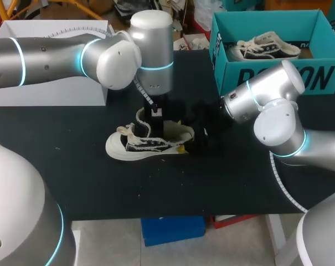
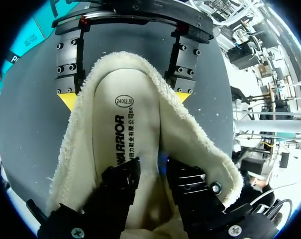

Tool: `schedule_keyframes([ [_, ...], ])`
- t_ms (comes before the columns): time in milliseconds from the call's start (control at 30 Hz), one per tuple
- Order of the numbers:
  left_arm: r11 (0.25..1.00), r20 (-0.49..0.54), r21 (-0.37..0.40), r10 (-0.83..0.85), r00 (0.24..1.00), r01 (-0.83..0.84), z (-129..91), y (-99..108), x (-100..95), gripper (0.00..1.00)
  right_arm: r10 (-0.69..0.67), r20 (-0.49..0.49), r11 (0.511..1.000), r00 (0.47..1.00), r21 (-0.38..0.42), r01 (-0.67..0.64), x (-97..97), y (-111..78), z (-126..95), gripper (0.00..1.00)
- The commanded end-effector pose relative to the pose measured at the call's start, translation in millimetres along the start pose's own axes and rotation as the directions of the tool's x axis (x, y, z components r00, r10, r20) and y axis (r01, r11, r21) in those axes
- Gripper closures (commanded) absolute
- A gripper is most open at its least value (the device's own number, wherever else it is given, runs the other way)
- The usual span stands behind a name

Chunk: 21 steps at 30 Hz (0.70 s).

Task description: Take the shoe out of the shoebox, open the shoe tongue, remove and reinsert the insole, then place the shoe into the shoebox

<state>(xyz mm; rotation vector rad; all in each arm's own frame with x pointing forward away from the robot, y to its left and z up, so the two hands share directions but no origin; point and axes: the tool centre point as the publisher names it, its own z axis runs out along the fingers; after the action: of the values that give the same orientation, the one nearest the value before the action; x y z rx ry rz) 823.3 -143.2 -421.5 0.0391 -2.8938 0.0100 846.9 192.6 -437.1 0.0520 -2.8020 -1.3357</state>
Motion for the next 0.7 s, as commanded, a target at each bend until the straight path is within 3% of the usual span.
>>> schedule_keyframes([
  [33, 0.999, 0.108, -0.036, -0.002, 0.994, 0.006, 17.2, 5.9, 0.8, 0.71, 0.003, -0.001, 1.000, 1.000, 0.001, -0.003, -0.4, -5.2, 7.2, 1.00],
  [133, 0.999, 0.175, -0.053, -0.001, 0.985, 0.010, 15.9, 9.5, -0.5, 0.79, 0.003, -0.001, 1.000, 1.000, 0.001, -0.003, -0.4, -5.2, 7.2, 1.00],
  [300, 0.996, 0.252, -0.084, 0.027, 0.967, -0.005, 14.8, 12.8, -3.4, 0.75, 0.003, -0.001, 1.000, 1.000, 0.001, -0.003, -0.4, -5.2, 7.2, 1.00],
  [533, 0.991, 0.357, -0.132, 0.052, 0.933, -0.005, 16.4, 17.3, -4.9, 0.78, 0.003, -0.001, 1.000, 1.000, 0.001, -0.003, -0.4, -5.2, 7.2, 1.00],
  [700, 0.986, 0.450, -0.167, 0.061, 0.891, 0.017, 13.7, 22.8, -11.9, 0.71, 0.003, -0.001, 1.000, 1.000, 0.001, -0.003, -0.4, -5.2, 7.2, 1.00],
])
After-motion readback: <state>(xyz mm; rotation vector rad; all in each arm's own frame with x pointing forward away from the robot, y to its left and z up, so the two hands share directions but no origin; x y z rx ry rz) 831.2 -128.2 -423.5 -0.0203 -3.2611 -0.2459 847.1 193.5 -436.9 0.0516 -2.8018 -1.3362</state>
